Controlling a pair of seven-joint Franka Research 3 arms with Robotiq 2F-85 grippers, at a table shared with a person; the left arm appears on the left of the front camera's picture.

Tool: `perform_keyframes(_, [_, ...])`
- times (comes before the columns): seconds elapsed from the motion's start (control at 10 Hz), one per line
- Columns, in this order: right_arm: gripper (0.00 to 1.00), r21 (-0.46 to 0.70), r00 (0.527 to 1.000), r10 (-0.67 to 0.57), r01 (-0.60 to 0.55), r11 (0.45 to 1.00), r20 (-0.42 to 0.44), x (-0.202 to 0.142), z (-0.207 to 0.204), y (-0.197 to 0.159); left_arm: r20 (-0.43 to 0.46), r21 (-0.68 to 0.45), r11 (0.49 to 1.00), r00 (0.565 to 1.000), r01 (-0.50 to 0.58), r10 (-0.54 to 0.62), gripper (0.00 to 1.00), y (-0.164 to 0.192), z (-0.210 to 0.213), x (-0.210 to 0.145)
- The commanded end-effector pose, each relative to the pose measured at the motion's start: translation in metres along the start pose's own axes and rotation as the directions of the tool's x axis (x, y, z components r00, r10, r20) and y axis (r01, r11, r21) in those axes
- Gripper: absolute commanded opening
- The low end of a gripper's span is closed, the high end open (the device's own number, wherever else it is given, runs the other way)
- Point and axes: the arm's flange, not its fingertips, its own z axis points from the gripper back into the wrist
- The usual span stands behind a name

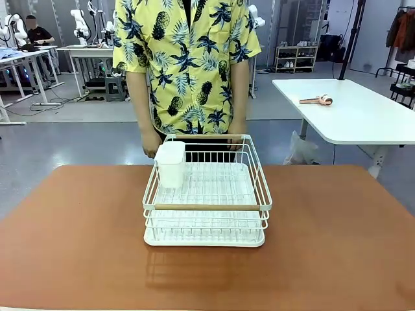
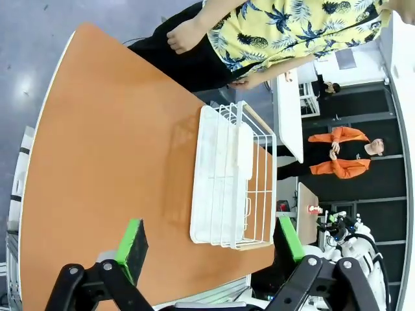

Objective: Clean the table.
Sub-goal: Pick up the Lint Roller when the human hands it over.

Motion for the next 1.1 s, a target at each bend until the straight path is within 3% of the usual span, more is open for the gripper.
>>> perform_keyframes(0.0, [1.00, 0.010, 1.000, -0.001, 0.000, 1.000, 0.009, 0.0000, 0.0047, 0.0014, 0.012, -0.010, 1.000, 1.000, 0.013, -0.013, 1.00, 0.0025, 0.0064, 0.0004])
perform_keyframes(1.0, [1.00, 0.010, 1.000, -0.001, 0.000, 1.000, 0.009, 0.0000, 0.0047, 0.0014, 0.012, -0.010, 1.000, 1.000, 0.013, -0.013, 1.00, 0.0025, 0.0064, 0.0004])
